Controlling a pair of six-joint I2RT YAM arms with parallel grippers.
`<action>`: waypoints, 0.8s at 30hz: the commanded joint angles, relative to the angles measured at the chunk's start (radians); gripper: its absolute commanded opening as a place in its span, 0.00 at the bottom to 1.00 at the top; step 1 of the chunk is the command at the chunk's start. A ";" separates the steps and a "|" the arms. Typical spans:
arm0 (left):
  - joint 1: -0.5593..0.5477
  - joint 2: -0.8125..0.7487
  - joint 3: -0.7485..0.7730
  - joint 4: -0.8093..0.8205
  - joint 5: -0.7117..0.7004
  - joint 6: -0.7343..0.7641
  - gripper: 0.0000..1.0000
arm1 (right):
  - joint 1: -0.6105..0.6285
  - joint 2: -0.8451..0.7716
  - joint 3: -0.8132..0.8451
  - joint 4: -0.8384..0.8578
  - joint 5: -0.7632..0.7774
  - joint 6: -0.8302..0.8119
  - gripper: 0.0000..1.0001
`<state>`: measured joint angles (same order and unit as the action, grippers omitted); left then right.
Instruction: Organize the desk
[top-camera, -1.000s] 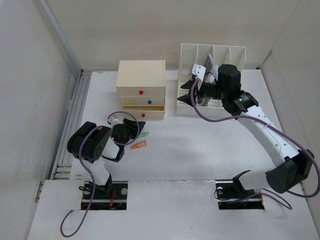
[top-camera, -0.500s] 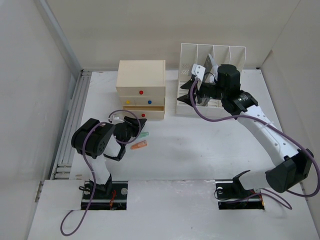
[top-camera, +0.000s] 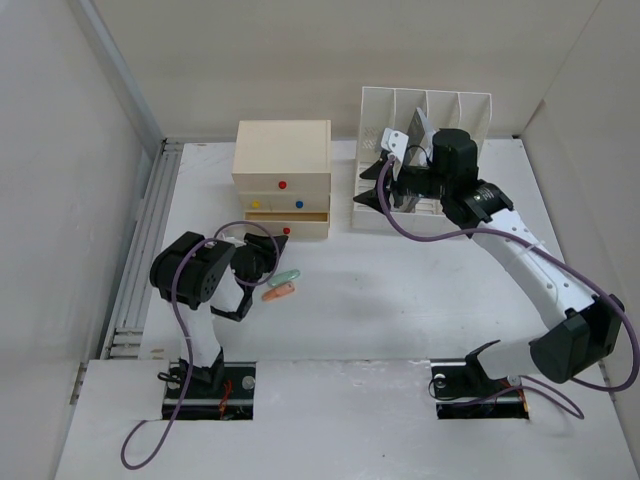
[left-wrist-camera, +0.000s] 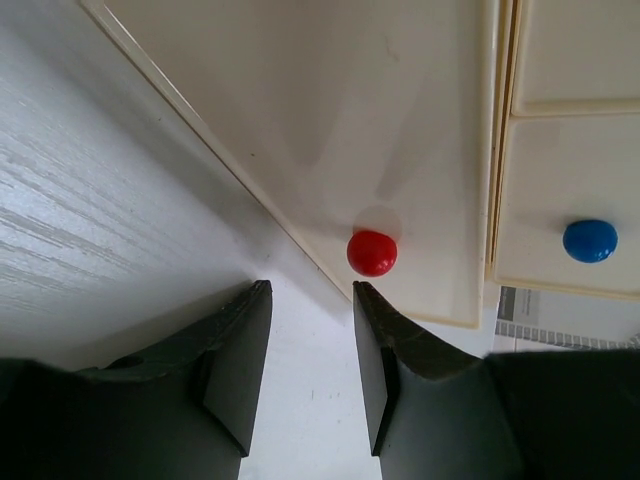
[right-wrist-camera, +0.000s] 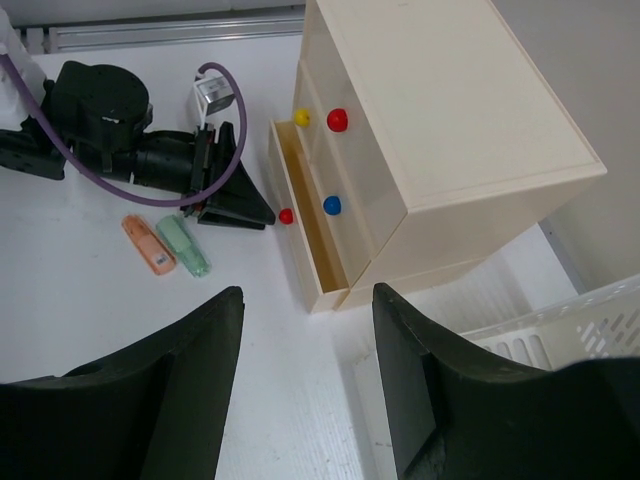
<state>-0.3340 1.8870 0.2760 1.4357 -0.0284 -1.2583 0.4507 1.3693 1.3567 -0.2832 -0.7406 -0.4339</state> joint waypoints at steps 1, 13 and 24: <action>0.001 0.037 -0.006 0.635 -0.048 0.013 0.37 | -0.009 0.007 0.002 0.021 -0.034 -0.009 0.59; 0.001 0.018 0.045 0.635 -0.039 0.013 0.38 | -0.009 0.016 0.002 0.012 -0.034 -0.009 0.59; 0.001 -0.035 -0.017 0.635 -0.007 -0.006 0.36 | -0.009 0.016 0.012 0.003 -0.043 -0.009 0.59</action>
<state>-0.3336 1.8816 0.2928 1.4117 -0.0372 -1.2682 0.4507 1.3911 1.3567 -0.2852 -0.7460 -0.4339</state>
